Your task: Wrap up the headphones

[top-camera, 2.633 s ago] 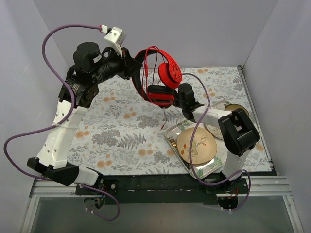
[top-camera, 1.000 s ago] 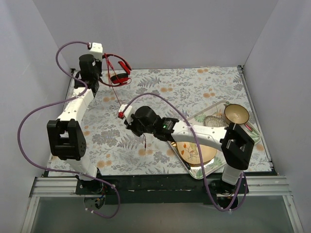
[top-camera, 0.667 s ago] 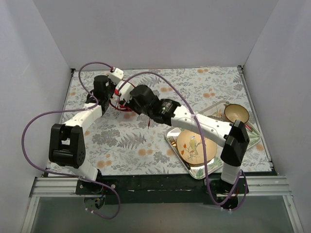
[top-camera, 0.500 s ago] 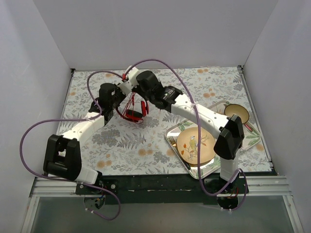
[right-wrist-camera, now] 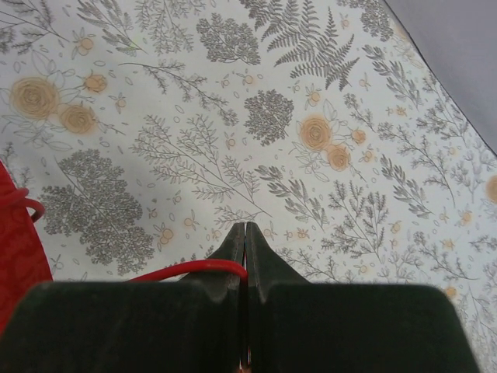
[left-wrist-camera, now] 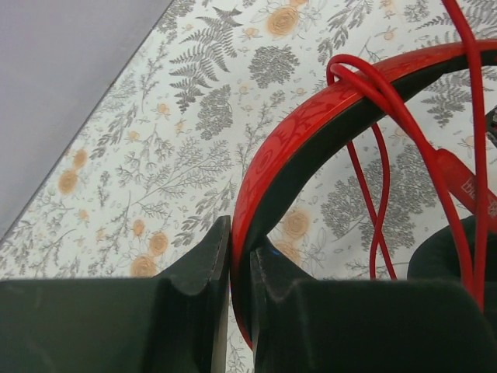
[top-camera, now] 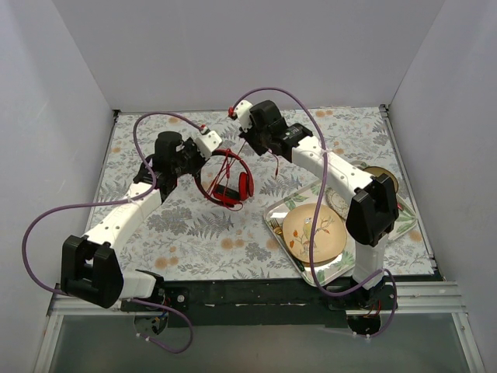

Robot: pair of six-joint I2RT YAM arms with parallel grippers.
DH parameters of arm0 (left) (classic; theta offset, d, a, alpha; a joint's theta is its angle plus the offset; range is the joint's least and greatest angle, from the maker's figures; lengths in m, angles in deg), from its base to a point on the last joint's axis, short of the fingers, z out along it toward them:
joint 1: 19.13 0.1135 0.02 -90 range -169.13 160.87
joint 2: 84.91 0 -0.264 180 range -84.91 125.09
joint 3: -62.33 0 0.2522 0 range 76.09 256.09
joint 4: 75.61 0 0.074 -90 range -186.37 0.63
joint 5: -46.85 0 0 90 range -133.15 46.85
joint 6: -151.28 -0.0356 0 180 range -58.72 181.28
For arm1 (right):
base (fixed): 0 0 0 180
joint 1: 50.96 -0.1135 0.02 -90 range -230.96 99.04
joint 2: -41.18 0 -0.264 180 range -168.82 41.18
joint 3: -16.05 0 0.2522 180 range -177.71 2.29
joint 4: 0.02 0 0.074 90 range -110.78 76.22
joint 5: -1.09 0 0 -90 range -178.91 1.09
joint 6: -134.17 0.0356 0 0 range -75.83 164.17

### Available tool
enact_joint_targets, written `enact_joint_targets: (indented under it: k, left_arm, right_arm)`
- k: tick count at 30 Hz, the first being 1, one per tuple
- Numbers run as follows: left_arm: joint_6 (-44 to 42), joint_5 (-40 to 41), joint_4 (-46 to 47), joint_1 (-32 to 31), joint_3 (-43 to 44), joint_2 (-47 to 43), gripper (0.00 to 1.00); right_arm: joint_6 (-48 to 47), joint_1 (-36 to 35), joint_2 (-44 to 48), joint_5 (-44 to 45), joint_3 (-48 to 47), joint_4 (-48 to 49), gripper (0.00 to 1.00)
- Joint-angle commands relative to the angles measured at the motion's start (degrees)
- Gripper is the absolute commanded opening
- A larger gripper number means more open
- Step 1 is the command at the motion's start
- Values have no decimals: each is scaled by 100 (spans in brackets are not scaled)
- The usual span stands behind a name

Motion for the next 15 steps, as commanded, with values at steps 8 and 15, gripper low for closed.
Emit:
enact_joint_targets:
  k: [8,15]
  left_arm:
    - [215,-994,-1405,-336,423,-163,0]
    - [2278,-2260,-1827,-318,1574,-164,0]
  right_arm:
    - [320,458,411,-639,-89,788,1]
    - [663,713,718,-2106,1209,1877,1]
